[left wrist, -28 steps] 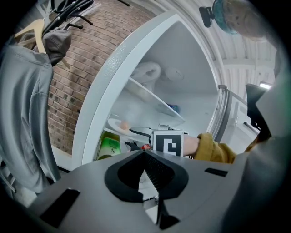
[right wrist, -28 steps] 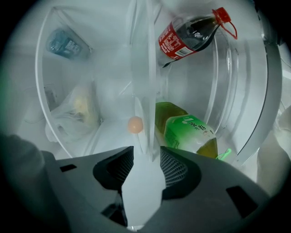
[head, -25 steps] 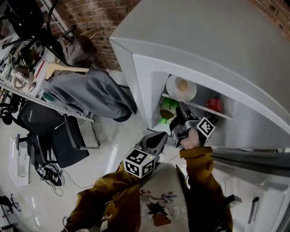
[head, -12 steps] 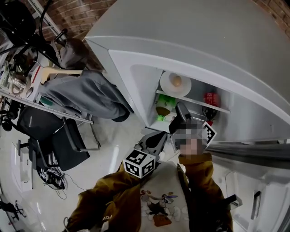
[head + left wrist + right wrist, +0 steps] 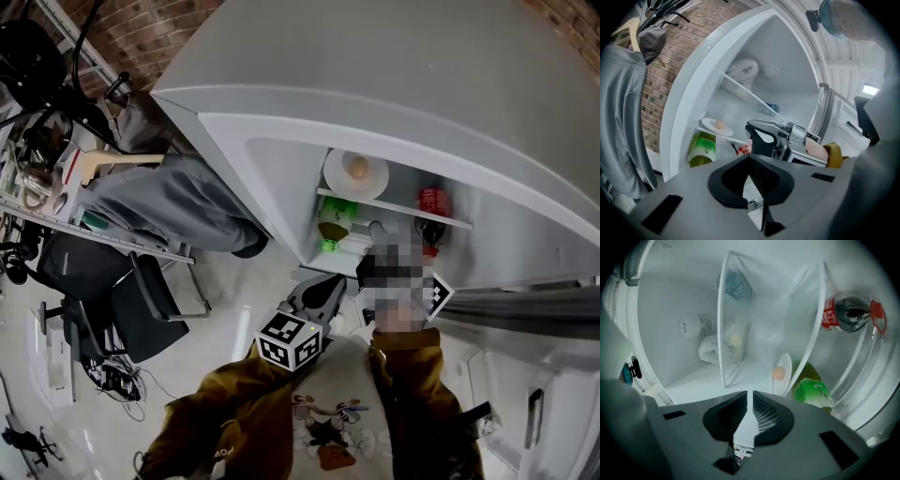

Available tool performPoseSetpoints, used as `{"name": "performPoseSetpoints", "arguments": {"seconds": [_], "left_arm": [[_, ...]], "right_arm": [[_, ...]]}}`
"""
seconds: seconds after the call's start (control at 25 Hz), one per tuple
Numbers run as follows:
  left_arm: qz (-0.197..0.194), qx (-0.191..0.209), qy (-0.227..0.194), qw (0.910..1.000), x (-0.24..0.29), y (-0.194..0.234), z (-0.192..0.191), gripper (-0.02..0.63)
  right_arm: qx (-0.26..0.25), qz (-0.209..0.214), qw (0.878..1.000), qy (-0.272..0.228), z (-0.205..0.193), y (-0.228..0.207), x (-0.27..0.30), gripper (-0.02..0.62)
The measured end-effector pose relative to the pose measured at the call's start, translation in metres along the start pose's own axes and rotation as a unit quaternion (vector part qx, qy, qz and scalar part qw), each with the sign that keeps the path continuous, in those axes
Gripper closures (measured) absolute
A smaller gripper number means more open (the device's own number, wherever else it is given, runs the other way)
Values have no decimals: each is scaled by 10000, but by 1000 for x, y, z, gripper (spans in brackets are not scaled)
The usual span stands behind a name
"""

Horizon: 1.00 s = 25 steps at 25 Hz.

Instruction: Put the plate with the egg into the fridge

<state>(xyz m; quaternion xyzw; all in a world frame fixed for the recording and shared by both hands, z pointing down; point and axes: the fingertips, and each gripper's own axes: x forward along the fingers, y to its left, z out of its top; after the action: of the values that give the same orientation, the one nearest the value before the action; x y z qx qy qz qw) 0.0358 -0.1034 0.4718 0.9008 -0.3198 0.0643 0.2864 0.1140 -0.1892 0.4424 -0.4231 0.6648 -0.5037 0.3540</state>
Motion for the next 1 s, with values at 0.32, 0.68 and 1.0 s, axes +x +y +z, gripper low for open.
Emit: {"name": "performPoseSetpoints", "arguments": {"seconds": [0.32, 0.68, 1.0], "left_arm": [[-26, -14, 53, 10000, 0, 0, -3, 600], [-66, 23, 132, 9999, 3, -4, -6, 600], [-107, 77, 172, 9998, 5, -9, -7, 600]], "right_arm": [[-1072, -381, 9934, -178, 10, -10, -34, 589], [-1886, -598, 9801, -183, 4, -7, -59, 589], [-2976, -952, 9496, -242, 5, -9, -84, 589]]}}
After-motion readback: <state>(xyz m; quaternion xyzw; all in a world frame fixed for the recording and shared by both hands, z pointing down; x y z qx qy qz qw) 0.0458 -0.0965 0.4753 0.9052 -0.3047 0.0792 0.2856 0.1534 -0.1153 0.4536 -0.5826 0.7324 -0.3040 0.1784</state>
